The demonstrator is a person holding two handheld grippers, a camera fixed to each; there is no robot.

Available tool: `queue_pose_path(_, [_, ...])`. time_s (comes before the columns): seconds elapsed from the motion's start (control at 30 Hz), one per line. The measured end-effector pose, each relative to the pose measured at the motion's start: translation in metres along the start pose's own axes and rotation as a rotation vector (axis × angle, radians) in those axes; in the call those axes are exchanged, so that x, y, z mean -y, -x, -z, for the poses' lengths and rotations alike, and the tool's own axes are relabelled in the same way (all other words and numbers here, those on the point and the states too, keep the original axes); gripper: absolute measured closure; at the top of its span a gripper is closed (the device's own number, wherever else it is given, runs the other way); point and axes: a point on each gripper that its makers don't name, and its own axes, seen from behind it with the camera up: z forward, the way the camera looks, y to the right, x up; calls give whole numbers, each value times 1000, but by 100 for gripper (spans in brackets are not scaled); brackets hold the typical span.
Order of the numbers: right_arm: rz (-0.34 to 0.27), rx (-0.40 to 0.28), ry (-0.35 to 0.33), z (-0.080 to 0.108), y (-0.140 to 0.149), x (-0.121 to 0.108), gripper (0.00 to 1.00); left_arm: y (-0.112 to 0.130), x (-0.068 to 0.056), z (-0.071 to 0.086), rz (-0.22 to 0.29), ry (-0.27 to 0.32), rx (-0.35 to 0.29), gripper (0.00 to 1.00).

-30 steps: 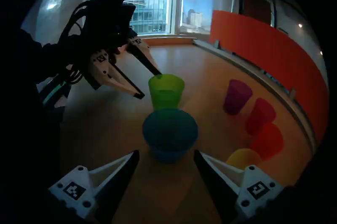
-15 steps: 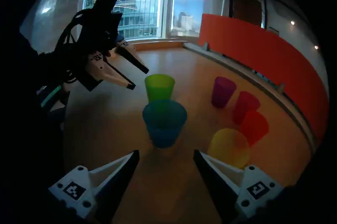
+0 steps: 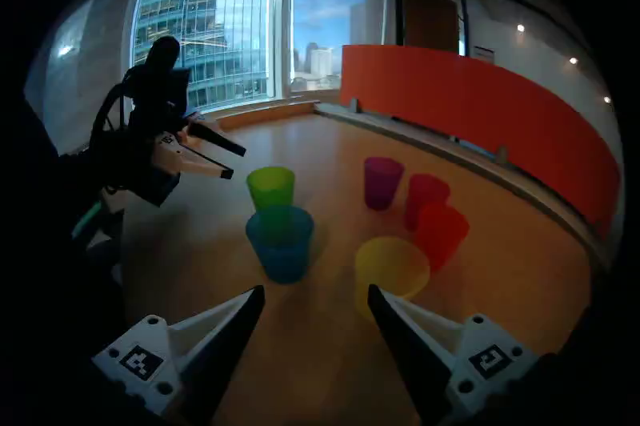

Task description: Pour water

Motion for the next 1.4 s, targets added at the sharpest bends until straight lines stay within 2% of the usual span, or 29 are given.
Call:
queue_pose_path(0.27, [-55,-69,111,14,-12,-31,0,-22,23,10,31,-103,-95,0])
queue_pose_path(0.4, [-71,-106,177,21,-19,-48,0,-34,32,15,50,-145,-148,0])
queue_pose_path(0.6, [-86,-166,283,31,-30,-75,0,-52,42,20,51,-212,-216,0])
queue_pose_path(1.07, [-117,-359,535,60,-72,-133,0,-91,48,31,50,-313,-356,0])
queue_pose_path(1.27, [-104,-421,615,72,-86,-147,0,-107,47,36,37,-352,-422,0])
queue_pose_path(1.4, [-99,-459,665,80,-93,-155,0,-116,51,41,38,-391,-461,0])
